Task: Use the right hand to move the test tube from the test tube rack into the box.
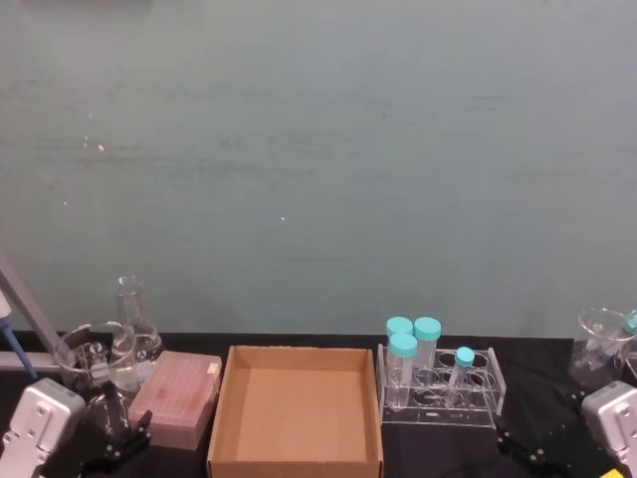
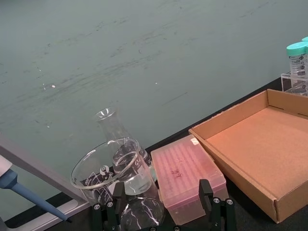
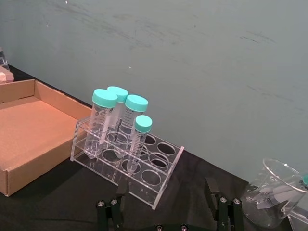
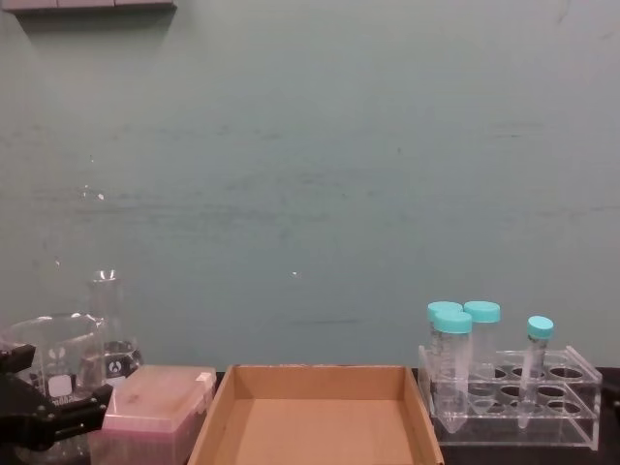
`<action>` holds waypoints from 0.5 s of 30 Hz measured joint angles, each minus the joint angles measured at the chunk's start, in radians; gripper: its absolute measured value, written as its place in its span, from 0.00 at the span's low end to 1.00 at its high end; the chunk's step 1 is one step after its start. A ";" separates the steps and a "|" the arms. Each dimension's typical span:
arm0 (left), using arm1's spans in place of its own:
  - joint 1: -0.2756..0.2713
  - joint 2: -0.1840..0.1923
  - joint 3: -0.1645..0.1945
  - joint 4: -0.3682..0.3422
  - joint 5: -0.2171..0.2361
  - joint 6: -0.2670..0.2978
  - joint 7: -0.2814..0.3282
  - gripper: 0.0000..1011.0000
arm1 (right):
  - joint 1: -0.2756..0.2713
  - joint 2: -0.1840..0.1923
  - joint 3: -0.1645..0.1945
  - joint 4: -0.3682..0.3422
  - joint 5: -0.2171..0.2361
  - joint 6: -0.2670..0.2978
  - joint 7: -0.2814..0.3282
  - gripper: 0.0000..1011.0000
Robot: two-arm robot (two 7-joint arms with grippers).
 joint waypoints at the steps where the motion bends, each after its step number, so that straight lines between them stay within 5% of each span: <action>1: 0.000 0.000 0.000 0.000 0.000 0.000 0.000 0.99 | -0.001 0.000 0.004 0.000 0.001 -0.002 0.003 0.99; 6: 0.000 0.000 0.000 0.000 0.000 0.000 0.000 0.99 | 0.011 0.000 0.031 0.020 0.013 -0.036 0.044 0.99; 15: 0.000 0.000 0.000 0.000 0.000 0.000 0.000 0.99 | 0.067 -0.029 0.070 0.108 0.101 -0.110 0.185 0.99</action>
